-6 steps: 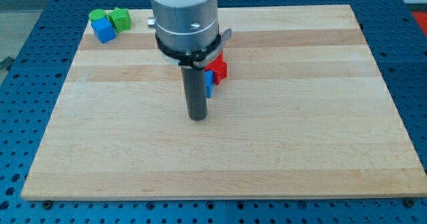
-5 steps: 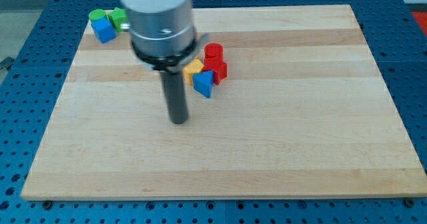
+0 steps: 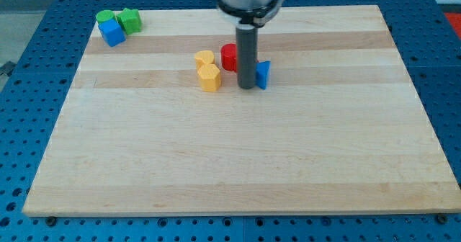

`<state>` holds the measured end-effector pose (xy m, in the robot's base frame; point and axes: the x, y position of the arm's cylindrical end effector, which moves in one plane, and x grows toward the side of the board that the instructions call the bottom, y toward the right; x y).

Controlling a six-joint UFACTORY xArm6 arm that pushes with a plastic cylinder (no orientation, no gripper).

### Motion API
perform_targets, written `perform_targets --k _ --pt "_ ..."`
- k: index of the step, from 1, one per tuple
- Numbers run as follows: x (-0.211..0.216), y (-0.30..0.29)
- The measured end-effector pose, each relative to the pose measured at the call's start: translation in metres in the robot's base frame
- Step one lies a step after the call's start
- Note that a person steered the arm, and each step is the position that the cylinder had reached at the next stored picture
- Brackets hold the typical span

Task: Separate red star from the red circle and the blue triangle

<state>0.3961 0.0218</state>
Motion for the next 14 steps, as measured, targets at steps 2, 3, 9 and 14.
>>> perform_targets --k 2,3,9,14 --pt "-0.001 -0.001" --pt "0.009 -0.022" --pt "-0.098 0.084" --pt "-0.113 0.158"
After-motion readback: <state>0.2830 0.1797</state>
